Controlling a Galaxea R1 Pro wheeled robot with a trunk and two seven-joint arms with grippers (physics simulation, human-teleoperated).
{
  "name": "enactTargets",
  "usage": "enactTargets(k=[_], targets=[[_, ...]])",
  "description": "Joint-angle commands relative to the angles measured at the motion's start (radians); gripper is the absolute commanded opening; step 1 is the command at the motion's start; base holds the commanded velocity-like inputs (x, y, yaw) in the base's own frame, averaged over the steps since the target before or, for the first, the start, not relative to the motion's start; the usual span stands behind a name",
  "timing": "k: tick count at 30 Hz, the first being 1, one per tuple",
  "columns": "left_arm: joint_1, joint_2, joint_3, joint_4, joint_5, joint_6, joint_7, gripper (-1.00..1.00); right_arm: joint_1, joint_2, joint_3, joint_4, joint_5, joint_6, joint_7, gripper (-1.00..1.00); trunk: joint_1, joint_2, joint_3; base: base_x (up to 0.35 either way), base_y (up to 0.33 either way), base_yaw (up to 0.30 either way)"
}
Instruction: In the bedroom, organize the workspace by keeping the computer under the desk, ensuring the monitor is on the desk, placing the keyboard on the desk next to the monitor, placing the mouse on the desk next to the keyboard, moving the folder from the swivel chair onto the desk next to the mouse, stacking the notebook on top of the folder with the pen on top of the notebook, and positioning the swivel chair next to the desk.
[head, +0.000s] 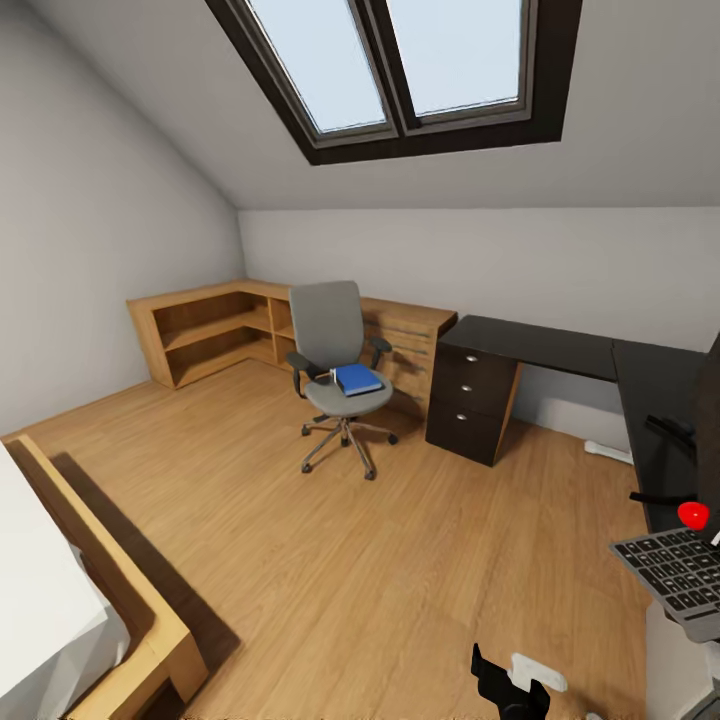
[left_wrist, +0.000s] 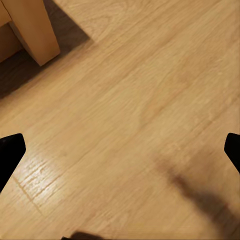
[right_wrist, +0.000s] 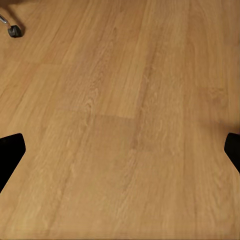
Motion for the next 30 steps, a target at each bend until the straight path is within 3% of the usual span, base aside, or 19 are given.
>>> enactTargets(k=[1, 17, 23, 30], targets=[[0.0, -0.001, 0.002, -0.001, 0.003, -0.002, 0.0, 1.0, -0.001, 0.0, -0.003, 0.002, 0.003, -0.004, -0.002, 1.0, 0.0, 0.0, -0.003, -0.001, 0.0, -0.006], [0.0, -0.001, 0.002, -0.001, 0.003, -0.002, 0.0, 1.0, -0.001, 0.0, -0.003, 0.002, 0.003, -0.003, -0.002, 1.0, 0.0, 0.0, -0.028, -0.002, -0.002, -0.001], [0.0, -0.001, 0.002, -0.001, 0.003, -0.002, 0.0, 1.0, -0.001, -0.001, -0.005, 0.002, 0.002, -0.003, -0.002, 1.0, 0.0, 0.0, -0.03, -0.149, -0.14, -0.002], [0.0, -0.001, 0.002, -0.001, 0.003, -0.002, 0.0, 1.0, -0.001, 0.0, -0.005, 0.002, 0.002, -0.003, -0.002, 1.0, 0.0, 0.0, -0.031, -0.093, -0.082, -0.143]])
